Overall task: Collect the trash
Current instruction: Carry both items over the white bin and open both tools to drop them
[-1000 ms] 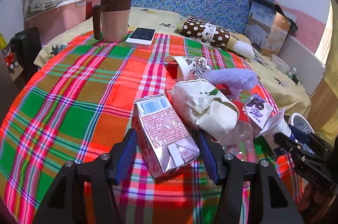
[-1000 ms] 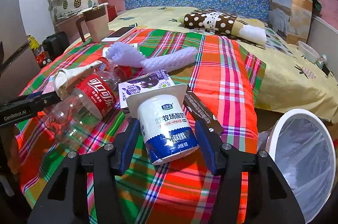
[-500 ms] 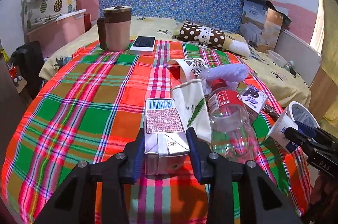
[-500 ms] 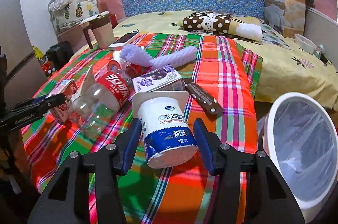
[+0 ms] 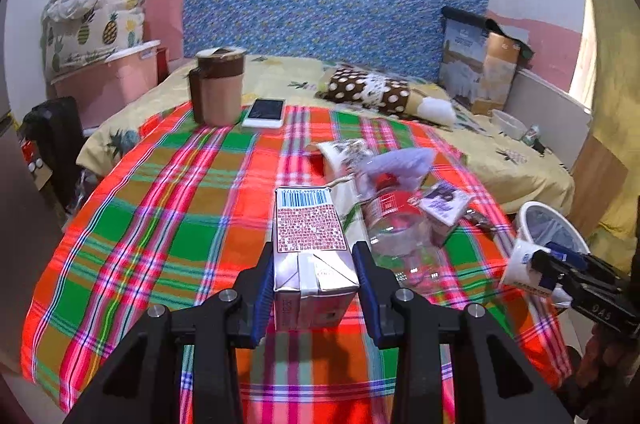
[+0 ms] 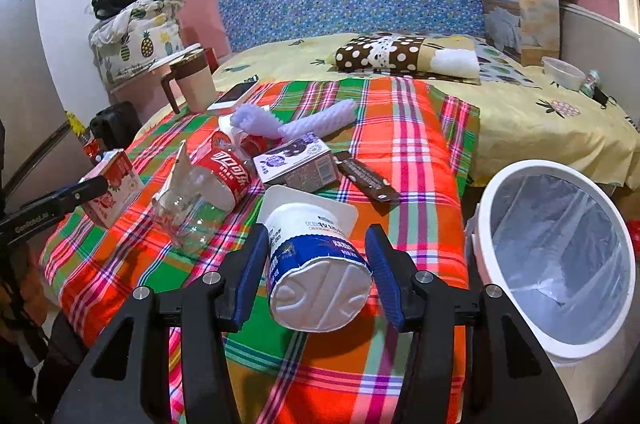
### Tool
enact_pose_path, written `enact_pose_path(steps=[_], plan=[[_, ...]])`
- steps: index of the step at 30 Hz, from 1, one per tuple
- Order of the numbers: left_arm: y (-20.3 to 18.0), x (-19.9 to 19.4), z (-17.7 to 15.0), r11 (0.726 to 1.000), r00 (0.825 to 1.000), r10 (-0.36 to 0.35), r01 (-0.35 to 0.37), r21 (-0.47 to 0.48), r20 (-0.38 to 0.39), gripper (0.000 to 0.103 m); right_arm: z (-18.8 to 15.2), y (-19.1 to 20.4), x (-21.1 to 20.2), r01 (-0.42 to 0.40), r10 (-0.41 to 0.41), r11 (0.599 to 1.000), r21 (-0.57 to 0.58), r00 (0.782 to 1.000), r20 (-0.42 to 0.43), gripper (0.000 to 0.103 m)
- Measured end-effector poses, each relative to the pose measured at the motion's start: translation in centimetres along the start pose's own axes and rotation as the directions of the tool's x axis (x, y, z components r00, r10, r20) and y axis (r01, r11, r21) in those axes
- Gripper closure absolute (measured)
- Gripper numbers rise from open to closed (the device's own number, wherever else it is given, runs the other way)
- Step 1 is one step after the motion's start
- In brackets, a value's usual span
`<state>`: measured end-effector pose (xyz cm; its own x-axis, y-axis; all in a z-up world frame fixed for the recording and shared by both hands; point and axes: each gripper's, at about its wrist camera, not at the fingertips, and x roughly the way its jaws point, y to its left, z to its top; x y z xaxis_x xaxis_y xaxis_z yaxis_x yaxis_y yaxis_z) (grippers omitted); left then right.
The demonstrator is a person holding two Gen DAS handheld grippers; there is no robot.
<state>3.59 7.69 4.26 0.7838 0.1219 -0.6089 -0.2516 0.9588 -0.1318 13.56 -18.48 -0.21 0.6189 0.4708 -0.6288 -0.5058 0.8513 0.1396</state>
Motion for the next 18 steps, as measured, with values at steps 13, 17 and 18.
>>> enact_pose_path(steps=[13, 17, 18], plan=[[-7.2, 0.1, 3.2, 0.98, 0.985, -0.17, 0.165, 0.107, 0.038, 0.065, 0.1, -3.1, -1.3, 0.051, -0.054, 0.997, 0.054, 0.997, 0.052, 0.051], [-10.9, 1.5, 3.5, 0.956, 0.967, -0.256, 0.252, 0.15, 0.009, 0.065, 0.2, -5.6, -2.5, 0.105, -0.112, 0.99, 0.092, 0.991, 0.076, 0.051], [-11.9, 1.8, 3.4, 0.948, 0.961, -0.276, 0.273, 0.162, 0.001, 0.065, 0.1, -6.3, -2.8, 0.122, -0.13, 0.987, 0.103, 0.988, 0.079, 0.051]])
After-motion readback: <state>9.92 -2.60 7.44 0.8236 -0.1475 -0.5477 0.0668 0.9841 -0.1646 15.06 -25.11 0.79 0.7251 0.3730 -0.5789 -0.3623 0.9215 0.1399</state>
